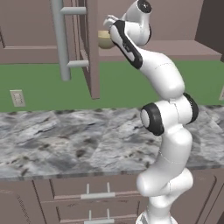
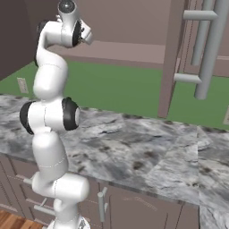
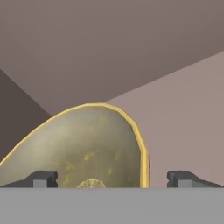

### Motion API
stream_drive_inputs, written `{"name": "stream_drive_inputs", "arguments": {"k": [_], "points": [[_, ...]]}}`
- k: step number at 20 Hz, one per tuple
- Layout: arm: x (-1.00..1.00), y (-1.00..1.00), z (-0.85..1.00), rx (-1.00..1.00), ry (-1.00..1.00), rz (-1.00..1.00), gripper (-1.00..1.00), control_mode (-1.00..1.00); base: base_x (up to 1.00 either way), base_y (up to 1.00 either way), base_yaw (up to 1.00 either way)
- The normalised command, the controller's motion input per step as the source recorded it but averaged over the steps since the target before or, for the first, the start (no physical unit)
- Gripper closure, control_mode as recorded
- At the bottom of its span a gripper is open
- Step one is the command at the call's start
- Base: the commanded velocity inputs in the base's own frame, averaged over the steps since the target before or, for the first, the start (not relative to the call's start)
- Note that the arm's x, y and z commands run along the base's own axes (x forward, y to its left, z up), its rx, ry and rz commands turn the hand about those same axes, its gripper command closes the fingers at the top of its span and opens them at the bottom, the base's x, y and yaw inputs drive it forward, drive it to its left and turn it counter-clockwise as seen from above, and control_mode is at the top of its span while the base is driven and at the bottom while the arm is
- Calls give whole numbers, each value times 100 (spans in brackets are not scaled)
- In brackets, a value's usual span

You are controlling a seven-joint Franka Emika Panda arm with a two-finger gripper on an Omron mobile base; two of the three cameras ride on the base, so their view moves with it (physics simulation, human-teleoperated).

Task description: Take the smaller bowl and place it next to the appetizer plate on the dining counter , and place the larger bowl next to the plate with cooked food.

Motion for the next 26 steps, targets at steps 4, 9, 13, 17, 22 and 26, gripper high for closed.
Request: {"name": "stream_drive_inputs", "arguments": {"k": [4, 9, 13, 17, 22, 26], "points": [[28, 9, -6, -1, 7, -1, 100, -100, 0, 0, 0], [6, 0, -2, 0, 1, 0, 100, -100, 0, 0, 0], [-4, 8, -34, 0, 2, 0, 100, -100, 0, 0, 0], [-28, 8, -61, 0, 10, -1, 100, -100, 0, 0, 0], [-88, -19, -24, -1, -6, -12, 100, -100, 0, 0, 0], [-100, -37, -1, -5, -26, -14, 100, -100, 0, 0, 0]]}}
